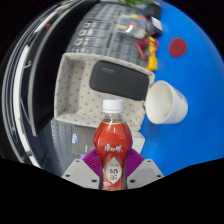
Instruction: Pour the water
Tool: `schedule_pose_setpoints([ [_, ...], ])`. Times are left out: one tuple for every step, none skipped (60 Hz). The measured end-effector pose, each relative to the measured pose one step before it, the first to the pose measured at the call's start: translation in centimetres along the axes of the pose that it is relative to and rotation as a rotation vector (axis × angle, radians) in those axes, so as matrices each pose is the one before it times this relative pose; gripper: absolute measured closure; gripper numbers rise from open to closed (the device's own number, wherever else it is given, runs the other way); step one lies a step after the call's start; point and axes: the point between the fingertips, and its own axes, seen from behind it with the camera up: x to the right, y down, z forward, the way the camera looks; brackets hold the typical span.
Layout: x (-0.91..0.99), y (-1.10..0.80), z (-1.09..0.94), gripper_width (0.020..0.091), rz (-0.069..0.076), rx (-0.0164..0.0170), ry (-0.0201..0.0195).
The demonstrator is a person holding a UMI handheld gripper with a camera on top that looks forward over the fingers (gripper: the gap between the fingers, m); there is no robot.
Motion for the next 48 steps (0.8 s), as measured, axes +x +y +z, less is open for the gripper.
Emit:
schedule_pose_setpoints([
  [0.117,0.077,0.246,0.0835,0.0279,-0.00668,-0.00052],
  [0.112,0.119,0.226,0.0835,0.0281,-0.00992,-0.00223],
  [0.065,0.120,0.223,0.0835,0.0293,-0.00987,-0.00326],
  [0.073,0.065,0.229,0.0835,0.0286,-0.00821,-0.00433],
  [0.042,-0.001,0.203,0.0834,0.0300,-0.00510,-0.00560],
  [0.026,-0.027,0.211,0.0834,0.0302,-0.00357,-0.00559],
  [-0.043,0.036,0.153,0.0835,0.0365,-0.00138,-0.00157],
  [-0.001,-0.069,0.205,0.0833,0.0359,-0.00353,-0.00508],
  [-0.021,-0.023,0.118,0.0832,0.0341,-0.00250,-0.00604],
  [-0.055,-0.121,0.172,0.0833,0.0338,-0.00004,-0.00720],
  [-0.073,-0.109,0.123,0.0832,0.0327,0.00029,-0.00693],
  [-0.046,-0.107,0.134,0.0832,0.0322,0.00095,-0.00713],
  [-0.064,-0.111,0.086,0.0833,0.0301,0.00126,-0.00629],
  [-0.040,-0.102,0.088,0.0832,0.0275,0.00131,-0.00602],
  [-0.071,-0.068,0.069,0.0831,0.0259,0.00072,-0.00637],
  [-0.059,-0.068,0.059,0.0833,0.0224,0.00226,-0.00668],
  [-0.023,-0.137,-0.044,0.0833,0.0200,0.00375,-0.00459],
  [-0.105,-0.110,0.106,0.0833,0.0160,0.00454,-0.00354],
  [-0.060,-0.110,0.047,0.0834,0.0136,0.00464,-0.00332],
  [-0.043,-0.142,0.031,0.0833,0.0121,0.00501,-0.00260],
  [-0.082,-0.129,-0.004,0.0833,0.0099,0.00545,-0.00196],
  [-0.090,-0.093,0.008,0.0833,0.0072,0.00372,-0.00206],
  [-0.093,-0.049,-0.013,0.0834,0.0059,0.00127,-0.00237],
  [-0.102,-0.059,-0.030,0.0834,0.0049,0.00171,-0.00292],
  [-0.110,-0.063,-0.128,0.0835,0.0068,0.00244,-0.00198],
  [-0.099,-0.096,-0.013,0.0834,0.0046,0.00304,-0.00227],
  [-0.110,-0.108,-0.036,0.0834,0.0054,0.00133,0.00096],
  [-0.033,-0.032,-0.028,0.0834,0.0017,0.00151,-0.00003],
  [0.022,-0.039,-0.053,0.0833,0.0002,0.00156,0.00174],
  [0.078,-0.063,-0.008,0.0835,-0.0014,0.00273,0.00283],
  [0.102,-0.051,-0.006,0.0836,-0.0023,0.00168,0.00439],
  [0.071,-0.029,0.001,0.0834,-0.0031,-0.00009,0.00395],
  [0.028,-0.062,-0.105,0.0834,-0.0046,-0.00475,0.00256],
  [0.018,-0.036,-0.054,0.0835,-0.0051,-0.00137,0.00213],
  [0.015,-0.081,-0.062,0.0835,-0.0051,-0.00114,0.00304],
  [-0.007,-0.050,-0.061,0.0836,-0.0109,0.00111,0.00053],
  [-0.036,-0.061,-0.067,0.0836,-0.0155,0.00172,0.00095],
  [-0.013,-0.061,-0.050,0.0835,-0.0191,0.00082,0.00288],
  [-0.052,-0.063,-0.063,0.0834,-0.0200,0.00051,0.00344],
  [-0.096,-0.062,-0.073,0.0835,-0.0228,0.00109,0.00291],
  [-0.198,-0.096,-0.116,0.0834,-0.0255,0.00172,0.00189],
  [-0.253,-0.144,-0.134,0.0834,-0.0301,0.00433,0.00265],
  [-0.291,-0.173,-0.137,0.0834,-0.0359,0.00360,0.00374],
  [-0.321,-0.134,-0.194,0.0834,-0.0439,0.01074,0.00733],
  [-0.343,-0.251,-0.234,0.0835,-0.0426,0.00310,0.00304],
  [-0.513,-0.315,-0.285,0.0833,-0.0418,-0.00180,0.00531],
  [-0.550,-0.380,-0.191,0.0834,-0.0467,0.00570,-0.00092],
  [-0.625,-0.437,-0.245,0.0835,-0.0500,0.00547,-0.00409],
])
